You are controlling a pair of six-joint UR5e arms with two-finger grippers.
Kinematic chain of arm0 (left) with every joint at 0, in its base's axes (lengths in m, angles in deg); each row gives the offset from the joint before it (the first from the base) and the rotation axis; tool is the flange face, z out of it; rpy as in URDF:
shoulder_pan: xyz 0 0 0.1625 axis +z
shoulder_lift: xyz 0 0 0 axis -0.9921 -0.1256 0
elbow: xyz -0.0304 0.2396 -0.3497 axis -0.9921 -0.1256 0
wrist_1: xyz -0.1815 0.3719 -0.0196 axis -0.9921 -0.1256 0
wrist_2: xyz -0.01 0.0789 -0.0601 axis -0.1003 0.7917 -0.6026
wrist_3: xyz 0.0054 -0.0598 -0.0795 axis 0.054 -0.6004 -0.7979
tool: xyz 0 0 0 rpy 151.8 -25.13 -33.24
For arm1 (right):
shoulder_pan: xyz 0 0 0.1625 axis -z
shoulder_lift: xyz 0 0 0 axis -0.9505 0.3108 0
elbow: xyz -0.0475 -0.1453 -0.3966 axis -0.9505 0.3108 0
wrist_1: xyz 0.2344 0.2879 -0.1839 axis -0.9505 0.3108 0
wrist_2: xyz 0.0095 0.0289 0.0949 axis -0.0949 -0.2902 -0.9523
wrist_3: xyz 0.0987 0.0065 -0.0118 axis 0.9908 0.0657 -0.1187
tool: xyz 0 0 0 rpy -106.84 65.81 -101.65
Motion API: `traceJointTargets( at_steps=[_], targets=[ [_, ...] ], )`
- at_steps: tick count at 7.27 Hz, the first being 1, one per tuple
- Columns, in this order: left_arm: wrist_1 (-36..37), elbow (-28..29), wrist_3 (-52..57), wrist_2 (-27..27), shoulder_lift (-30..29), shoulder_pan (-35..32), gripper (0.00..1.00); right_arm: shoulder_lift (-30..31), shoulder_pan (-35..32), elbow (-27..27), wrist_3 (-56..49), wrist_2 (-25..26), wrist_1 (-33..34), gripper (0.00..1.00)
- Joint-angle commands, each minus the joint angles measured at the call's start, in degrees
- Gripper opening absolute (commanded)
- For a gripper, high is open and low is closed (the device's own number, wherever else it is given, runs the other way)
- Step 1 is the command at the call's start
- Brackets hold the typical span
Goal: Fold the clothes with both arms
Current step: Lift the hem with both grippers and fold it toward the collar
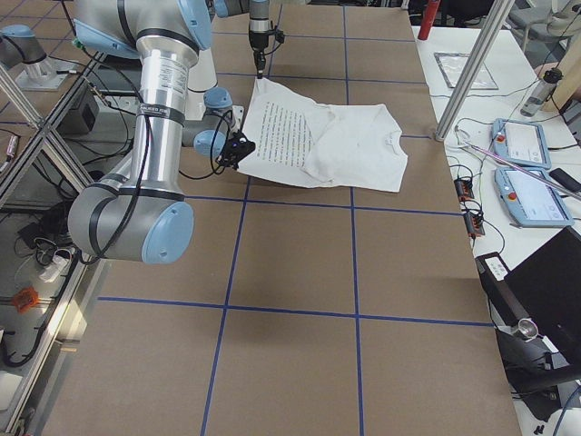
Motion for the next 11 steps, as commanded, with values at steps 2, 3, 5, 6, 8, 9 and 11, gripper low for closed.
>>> traceJointTargets(
  at_steps=[2, 3, 5, 6, 8, 9, 11],
  targets=[
    [0.0, -4.1, -2.1, -1.7, -3.9, -3.3, 0.00, 1.5, -9.9, -6.3, -0.4, -6.2, -0.1, 0.00],
    [0.2, -5.3, -3.1, -1.7, -3.2, -4.0, 0.00, 1.7, -11.4, -7.3, -0.4, -10.2, -0.1, 0.00],
    [0.4, -5.5, -7.0, -1.6, -4.4, -3.3, 0.00, 1.0, -13.8, -7.2, -0.6, -10.5, -0.1, 0.00],
    [0.1, -2.7, -6.0, -0.8, -5.8, -3.8, 0.00, 0.5, -16.5, -6.0, -1.9, -10.6, 0.1, 0.00],
    [0.4, 3.3, 1.9, -0.2, -12.5, -9.8, 0.00, -9.9, -25.1, 5.1, -13.6, -11.9, 1.0, 0.00],
    [-0.1, 5.8, 2.9, 0.0, -13.2, -12.2, 0.00, -15.3, -29.3, 8.7, -19.2, -13.7, 5.7, 0.00],
    [-0.6, 15.3, 10.5, 1.2, -18.1, -17.8, 0.00, -28.2, -34.4, 16.0, -27.3, -14.0, 17.2, 0.00]
  ],
)
